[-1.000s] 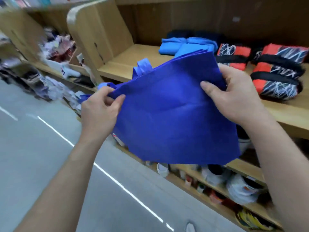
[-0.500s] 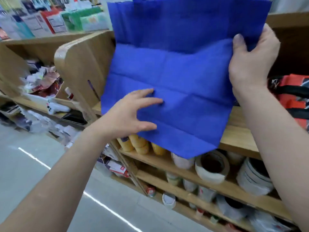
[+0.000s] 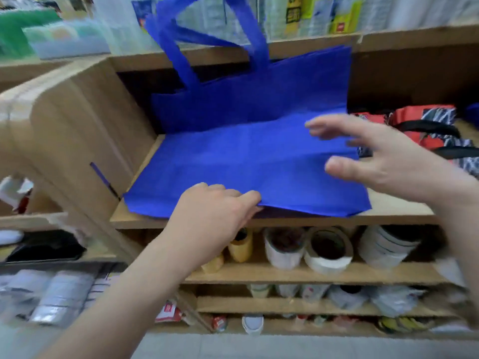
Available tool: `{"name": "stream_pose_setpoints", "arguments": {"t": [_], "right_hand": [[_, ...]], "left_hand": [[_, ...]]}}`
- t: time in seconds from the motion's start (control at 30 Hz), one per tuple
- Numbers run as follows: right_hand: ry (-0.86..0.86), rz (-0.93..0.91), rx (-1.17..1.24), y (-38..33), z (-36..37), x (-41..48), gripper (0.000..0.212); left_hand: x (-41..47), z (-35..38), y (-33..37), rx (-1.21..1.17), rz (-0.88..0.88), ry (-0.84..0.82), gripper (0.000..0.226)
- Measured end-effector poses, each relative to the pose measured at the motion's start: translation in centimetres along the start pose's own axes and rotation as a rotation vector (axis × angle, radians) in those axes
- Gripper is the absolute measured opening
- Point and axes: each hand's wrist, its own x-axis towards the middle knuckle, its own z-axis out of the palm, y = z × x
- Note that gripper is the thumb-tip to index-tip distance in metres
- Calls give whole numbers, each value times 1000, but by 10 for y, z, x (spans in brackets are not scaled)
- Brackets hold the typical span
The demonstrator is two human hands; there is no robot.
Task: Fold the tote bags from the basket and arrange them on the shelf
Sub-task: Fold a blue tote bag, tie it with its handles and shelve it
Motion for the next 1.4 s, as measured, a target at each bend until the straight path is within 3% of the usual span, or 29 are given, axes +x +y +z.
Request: {"name": "stream_pose_setpoints", "arguments": {"t": [0.07,0.1,0.17,0.3,0.4,0.43,0.5,0.57,0.67,0.73,0.77,0.83,0.9,0.97,1.07,1.17,1.23,1.3,1.33,1.37,1.4], "right_hand": [[-268,31,-37,3,10,-21,77],[-274,40,-107,10,16,-28,69],[-184,85,-122,20,26,-35,48],[-33,205,78,29,34,-40,37],[39,244,107,37,40,-42,49],[80,257,71,38,41,-41,45],[195,286,69,35,44,-38,17],[259,295,3,35,48,-36,14],[265,246,-11,39,52,-34,33],[242,186,-47,43,54,-33,45],[232,126,-109,45,55,-33,38],[173,-2,-265,49,54,-34,21],[5,27,-304,52,50,-38,48],[-137,61,-328,53,43,-43,72],[-196,49,-312,56,28,-48,60],[-150,64,-116,54,16,-50,45],[-128,138,52,53,10,-52,48],[-89,200,213,50,6,-53,22],[-32,228,280,48,4,-53,20],[42,255,325,47,4,-53,18],[122,278,364,47,4,-54,7]], "left_hand": [[-1,-3,3,-9,-19,-17,51],[-1,-6,5,-26,-28,-30,50],[-3,-16,3,-132,-72,-95,43],[-19,-23,-49,-408,-378,-254,9],[-30,-29,-91,-413,-618,-319,21],[-31,-28,-97,-412,-684,-325,23],[-32,-21,-102,-365,-745,-271,24],[-32,-12,-98,-299,-743,-193,29],[-39,0,-93,-390,-731,-78,52],[-44,6,-97,-362,-573,8,52],[-47,11,-100,-331,-459,13,47],[-53,16,-107,-387,-302,-73,35],[-63,15,-109,-520,-274,-276,52],[-72,15,-113,-470,-210,-364,79],[-81,14,-117,-460,-209,-254,69],[-82,9,-113,-526,-233,-115,67],[-83,0,-105,-696,-351,-84,63],[-82,-10,-101,-949,-510,-57,38],[-81,-12,-101,-1076,-586,4,24],[-81,-13,-102,-1176,-649,81,24],[-81,-13,-101,-1225,-697,156,39]]}}
